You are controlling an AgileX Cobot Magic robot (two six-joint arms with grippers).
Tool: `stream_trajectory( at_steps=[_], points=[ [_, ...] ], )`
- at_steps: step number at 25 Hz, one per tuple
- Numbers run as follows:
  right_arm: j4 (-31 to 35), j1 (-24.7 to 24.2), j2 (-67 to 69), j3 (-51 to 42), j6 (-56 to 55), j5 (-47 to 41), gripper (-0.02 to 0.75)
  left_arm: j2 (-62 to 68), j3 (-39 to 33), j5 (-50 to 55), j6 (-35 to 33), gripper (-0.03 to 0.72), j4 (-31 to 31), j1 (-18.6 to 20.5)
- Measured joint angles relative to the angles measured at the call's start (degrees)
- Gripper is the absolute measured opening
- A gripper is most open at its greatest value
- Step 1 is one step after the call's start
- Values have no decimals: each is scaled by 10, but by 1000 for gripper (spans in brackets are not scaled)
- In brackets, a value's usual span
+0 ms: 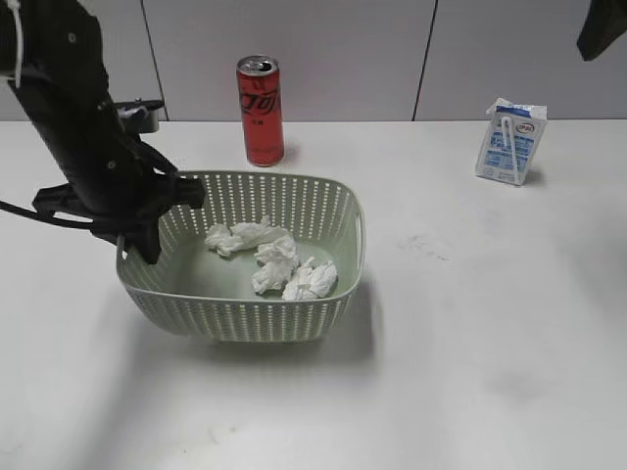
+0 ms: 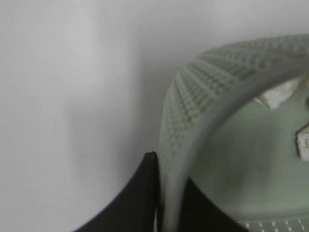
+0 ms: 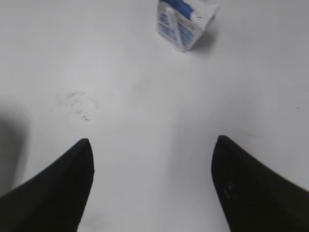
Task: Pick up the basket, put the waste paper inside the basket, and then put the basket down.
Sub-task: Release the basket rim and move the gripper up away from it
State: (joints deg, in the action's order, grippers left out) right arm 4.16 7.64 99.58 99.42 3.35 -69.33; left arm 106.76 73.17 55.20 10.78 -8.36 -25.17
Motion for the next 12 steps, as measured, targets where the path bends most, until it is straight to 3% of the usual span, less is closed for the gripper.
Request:
stream_trajectory(
  at_steps=[6, 12],
  points=[
    [9, -7, -73, -61, -2, 0, 571, 44, 0, -50, 25, 5, 26, 1],
    [27, -7, -223, -225, 1, -1, 571, 51, 0, -80, 26, 5, 26, 1]
  ],
)
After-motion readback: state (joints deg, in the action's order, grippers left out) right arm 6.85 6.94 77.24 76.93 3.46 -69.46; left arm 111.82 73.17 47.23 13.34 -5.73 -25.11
